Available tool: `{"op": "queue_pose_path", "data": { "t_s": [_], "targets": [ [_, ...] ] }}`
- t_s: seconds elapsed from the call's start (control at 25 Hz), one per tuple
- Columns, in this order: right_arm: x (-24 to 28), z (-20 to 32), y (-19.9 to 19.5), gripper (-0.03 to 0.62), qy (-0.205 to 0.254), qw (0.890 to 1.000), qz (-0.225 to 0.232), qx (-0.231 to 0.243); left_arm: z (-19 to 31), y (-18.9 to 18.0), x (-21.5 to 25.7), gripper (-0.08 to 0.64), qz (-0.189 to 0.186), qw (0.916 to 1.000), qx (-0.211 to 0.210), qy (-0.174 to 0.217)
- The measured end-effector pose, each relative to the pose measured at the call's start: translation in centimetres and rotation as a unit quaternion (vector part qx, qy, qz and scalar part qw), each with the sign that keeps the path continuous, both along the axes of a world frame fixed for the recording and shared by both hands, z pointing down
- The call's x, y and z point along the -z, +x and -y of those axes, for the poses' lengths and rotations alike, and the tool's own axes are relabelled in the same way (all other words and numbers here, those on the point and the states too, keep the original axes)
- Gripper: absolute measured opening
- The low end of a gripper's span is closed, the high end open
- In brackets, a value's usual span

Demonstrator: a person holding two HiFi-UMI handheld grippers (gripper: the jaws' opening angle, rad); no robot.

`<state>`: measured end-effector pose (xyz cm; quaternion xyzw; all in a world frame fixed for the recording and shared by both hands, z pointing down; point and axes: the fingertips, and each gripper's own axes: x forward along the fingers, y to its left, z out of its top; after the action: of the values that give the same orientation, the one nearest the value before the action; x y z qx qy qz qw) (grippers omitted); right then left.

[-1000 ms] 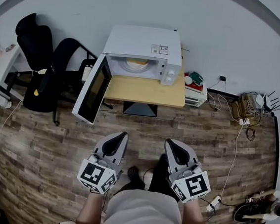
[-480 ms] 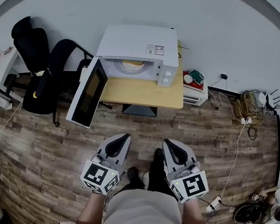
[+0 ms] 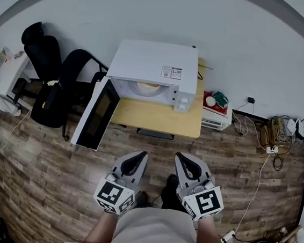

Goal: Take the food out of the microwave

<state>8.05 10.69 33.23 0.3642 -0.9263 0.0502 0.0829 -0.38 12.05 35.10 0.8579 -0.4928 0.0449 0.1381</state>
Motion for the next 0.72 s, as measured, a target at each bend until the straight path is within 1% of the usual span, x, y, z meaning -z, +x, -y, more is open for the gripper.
{"op": "queue_pose_path", "data": {
  "t_s": [0.16, 0.4, 0.72],
  "targets": [
    [0.0, 2.7, 0.9, -0.002, 0.002, 1.000, 0.000, 0.022, 2.3, 1.1, 0.1, 0.008, 0.004, 0.9997, 0.024, -0.002],
    [-0.2, 5.8, 2.9, -0.002, 0.005, 0.998, 0.003, 0.056, 5.1, 3.2, 0.0, 0.008, -0.003, 0.9980, 0.062, -0.004],
    [-1.4, 7.6, 4.8, -0.002, 0.004, 0.995, -0.004, 0.100, 7.5, 5.7, -1.0, 0.008, -0.009, 0.9943, 0.107, -0.006]
  ]
}}
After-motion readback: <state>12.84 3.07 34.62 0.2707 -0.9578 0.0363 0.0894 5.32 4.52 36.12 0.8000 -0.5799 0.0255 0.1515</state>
